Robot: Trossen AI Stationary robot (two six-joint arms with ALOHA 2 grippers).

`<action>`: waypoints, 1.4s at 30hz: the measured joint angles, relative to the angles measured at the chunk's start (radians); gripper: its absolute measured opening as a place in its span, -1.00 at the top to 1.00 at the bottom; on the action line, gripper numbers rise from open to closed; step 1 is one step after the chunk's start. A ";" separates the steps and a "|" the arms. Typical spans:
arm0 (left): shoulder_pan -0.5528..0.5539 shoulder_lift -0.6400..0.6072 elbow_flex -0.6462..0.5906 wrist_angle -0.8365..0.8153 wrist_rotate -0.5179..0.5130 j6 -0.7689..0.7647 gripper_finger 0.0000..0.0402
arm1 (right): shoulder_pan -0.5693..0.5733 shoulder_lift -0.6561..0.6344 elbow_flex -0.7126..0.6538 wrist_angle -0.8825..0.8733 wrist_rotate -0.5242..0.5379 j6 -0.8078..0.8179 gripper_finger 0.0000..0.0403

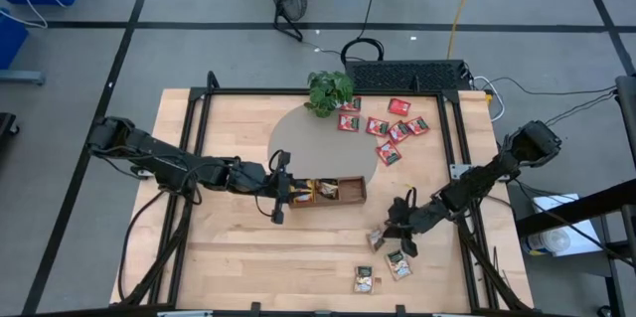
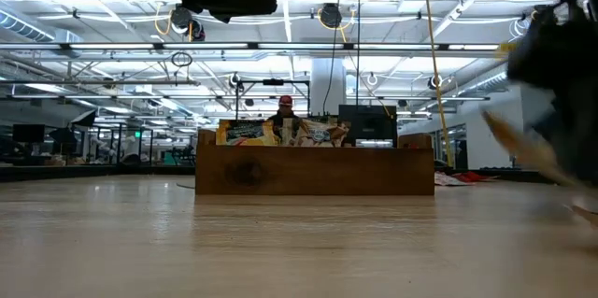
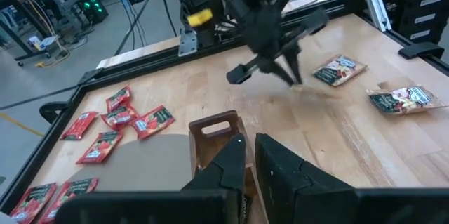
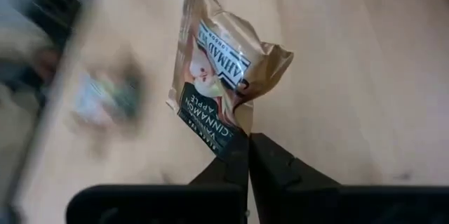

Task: Pick & Place Tea
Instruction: Put the top right brown tea bag into the middle slot of the wooden organizer

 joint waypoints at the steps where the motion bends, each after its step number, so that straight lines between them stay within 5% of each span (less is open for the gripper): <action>1: 0.000 0.000 0.000 0.000 0.000 0.000 0.79 | 0.000 -0.001 0.003 0.050 0.018 -0.034 1.00; 4: 0.000 0.000 0.000 0.001 0.000 -0.001 0.79 | 0.002 -0.003 0.005 0.162 0.098 -0.146 1.00; 9: 0.000 0.000 0.000 0.000 0.000 0.000 0.79 | 0.000 0.005 0.026 0.309 0.441 -0.350 1.00; 14: 0.000 0.000 0.000 0.000 0.000 0.000 0.79 | -0.024 0.104 0.139 0.353 0.631 -0.526 1.00; 26: 0.000 0.000 0.000 0.000 0.000 0.000 0.79 | -0.189 0.498 0.414 0.340 0.709 -0.591 1.00; 33: 0.000 0.000 0.000 0.000 0.000 0.000 0.79 | -0.197 0.502 0.428 0.290 0.833 -0.592 1.00; 42: 0.000 0.000 0.000 0.000 0.000 0.000 0.79 | -0.189 0.500 0.428 0.185 0.827 -0.483 1.00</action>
